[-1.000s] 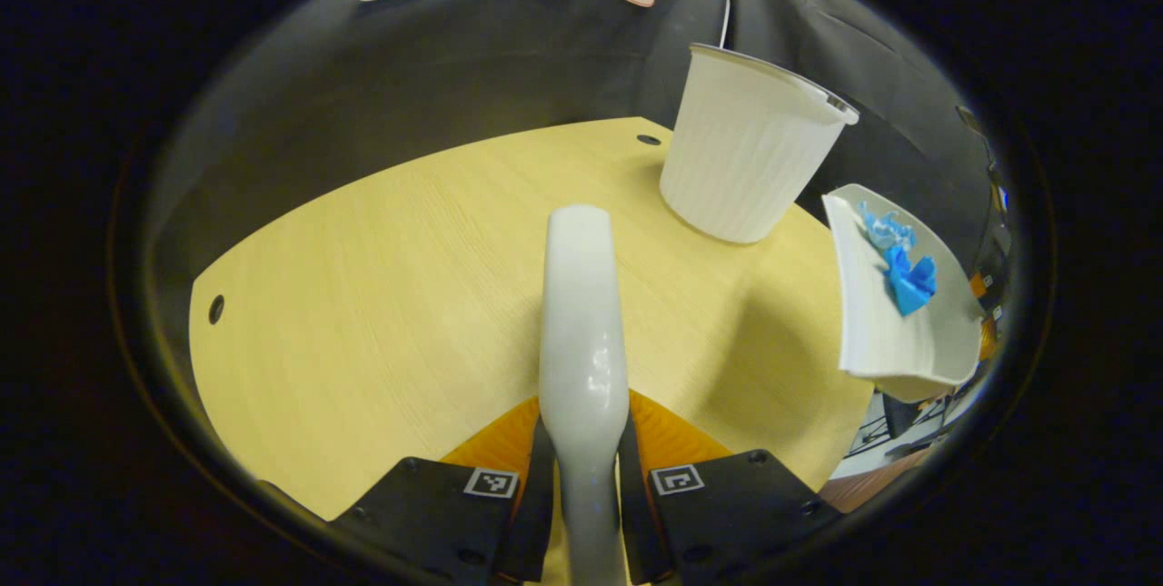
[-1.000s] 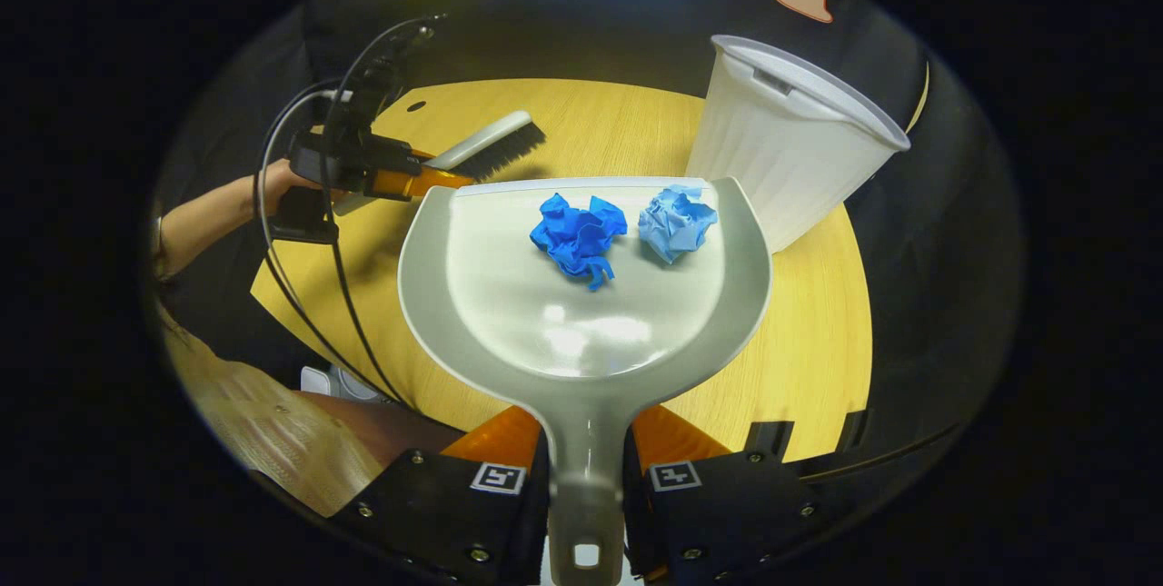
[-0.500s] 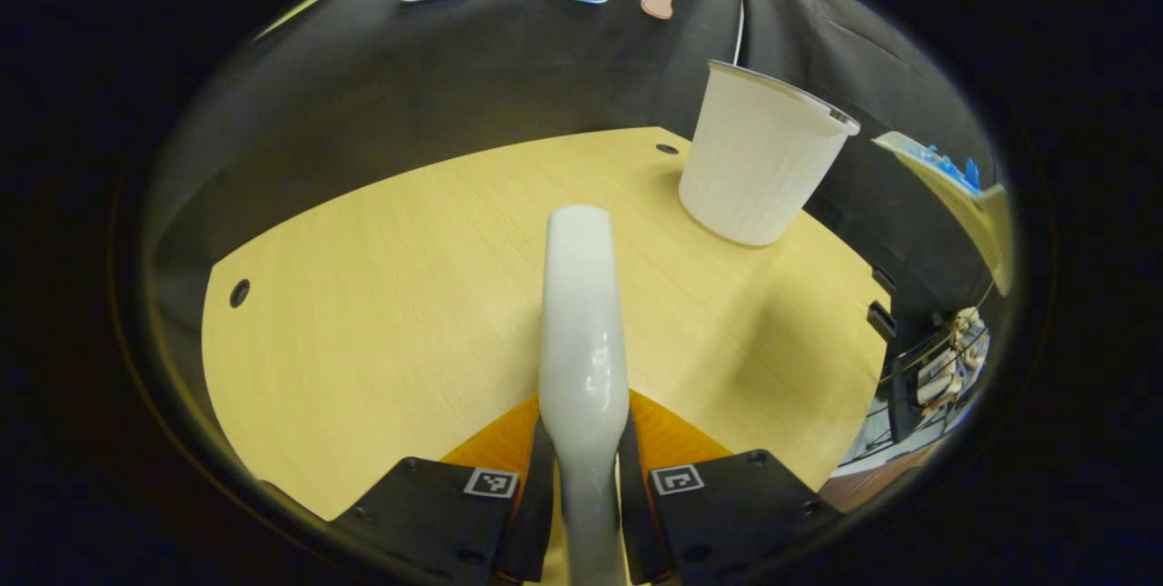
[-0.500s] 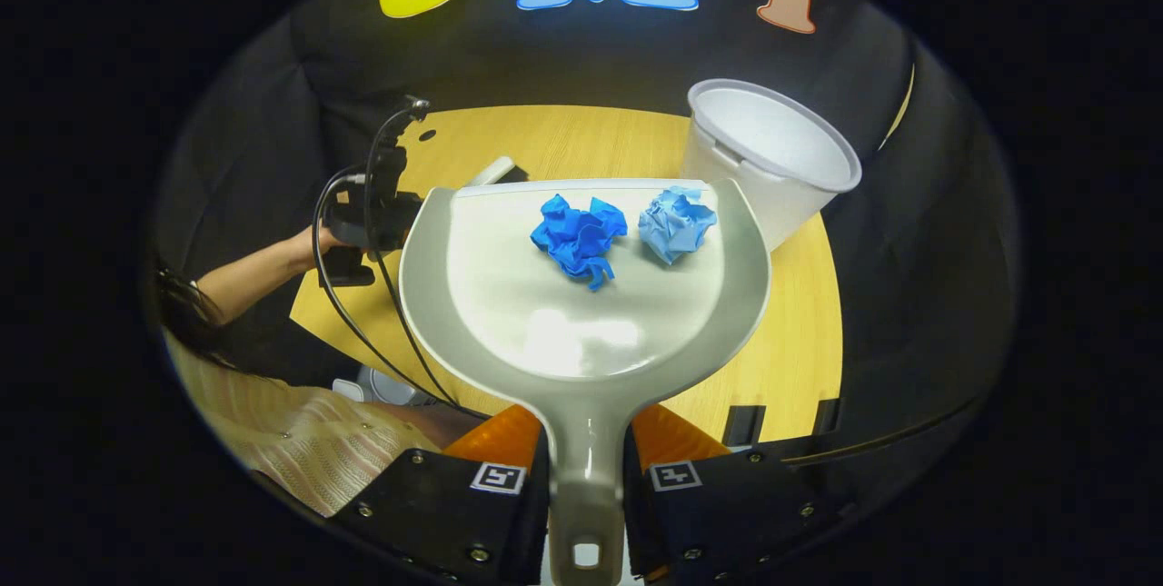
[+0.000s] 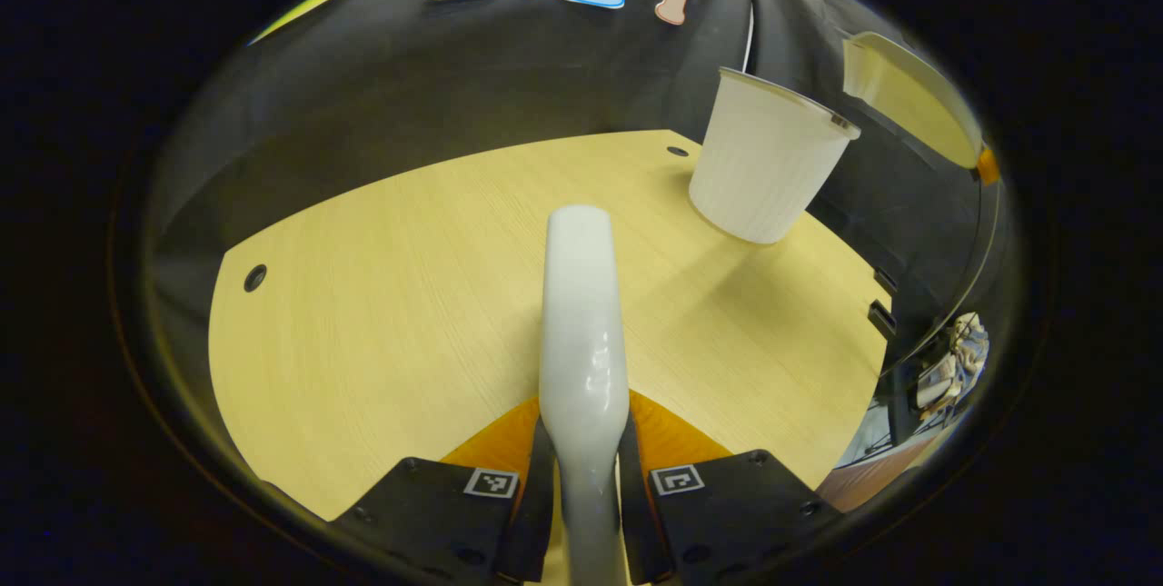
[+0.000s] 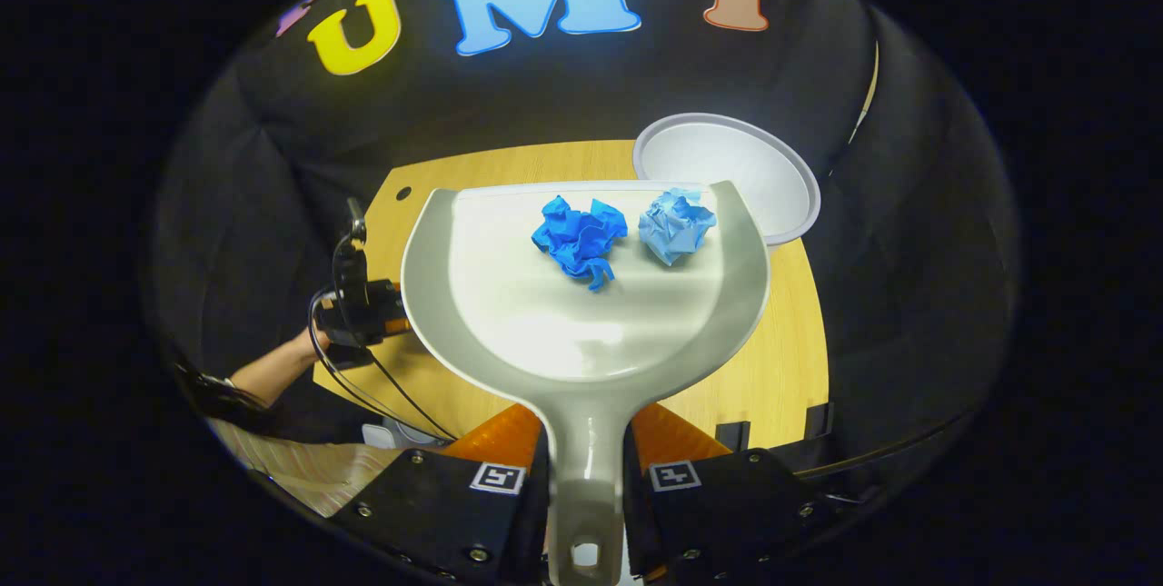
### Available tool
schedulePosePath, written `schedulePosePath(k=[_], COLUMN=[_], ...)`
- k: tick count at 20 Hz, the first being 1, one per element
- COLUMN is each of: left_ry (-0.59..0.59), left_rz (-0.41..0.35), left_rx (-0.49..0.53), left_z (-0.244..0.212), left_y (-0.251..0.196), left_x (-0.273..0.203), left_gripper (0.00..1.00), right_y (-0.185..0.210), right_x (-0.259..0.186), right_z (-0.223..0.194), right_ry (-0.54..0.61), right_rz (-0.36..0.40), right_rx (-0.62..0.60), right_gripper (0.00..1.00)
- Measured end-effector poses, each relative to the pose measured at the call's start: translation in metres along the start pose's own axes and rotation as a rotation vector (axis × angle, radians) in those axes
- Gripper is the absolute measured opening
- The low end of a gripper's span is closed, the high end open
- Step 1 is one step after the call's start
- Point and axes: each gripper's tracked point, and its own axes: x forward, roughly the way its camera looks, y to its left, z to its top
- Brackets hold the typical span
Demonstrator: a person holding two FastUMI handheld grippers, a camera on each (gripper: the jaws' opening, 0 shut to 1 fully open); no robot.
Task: Pick up the small broom and dustpan from the desktop, sweep the trash into the dustpan with the broom, and then empty the trash into the garbage bin.
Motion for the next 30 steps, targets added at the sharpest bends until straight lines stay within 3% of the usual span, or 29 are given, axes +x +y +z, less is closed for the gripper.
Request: schedulePosePath(k=[5,6,11,13,24,27,30], left_ry=[-0.001,-0.001,-0.004,-0.003,0.008,0.006,0.002], left_rz=[-0.009,-0.011,-0.009,-0.003,0.008,0.000,-0.003], left_rx=[-0.027,-0.033,-0.060,-0.065,-0.061,-0.059,-0.059], left_z=[-0.003,-0.004,-0.008,-0.009,-0.013,-0.014,-0.013], left_y=[-0.004,-0.004,-0.004,-0.001,-0.003,-0.011,-0.015], left_x=[0.001,0.001,0.003,0.002,0.000,0.002,0.001], left_gripper=[0.36,0.41,0.36,0.41,0.41,0.41,0.40], right_y=[0.004,-0.001,-0.011,-0.014,-0.014,-0.004,-0.008], right_x=[-0.009,-0.007,0.008,0.013,0.017,0.014,0.009], right_z=[0.024,0.030,0.075,0.088,0.148,0.154,0.156], right_ry=[0.042,0.044,-0.004,-0.033,-0.298,-0.326,-0.349], right_rz=[0.103,0.117,0.198,0.243,0.634,0.753,0.824], right_rx=[0.180,0.213,0.392,0.465,1.012,1.116,1.151], right_gripper=[0.35,0.35,0.35,0.35,0.35,0.35,0.35])
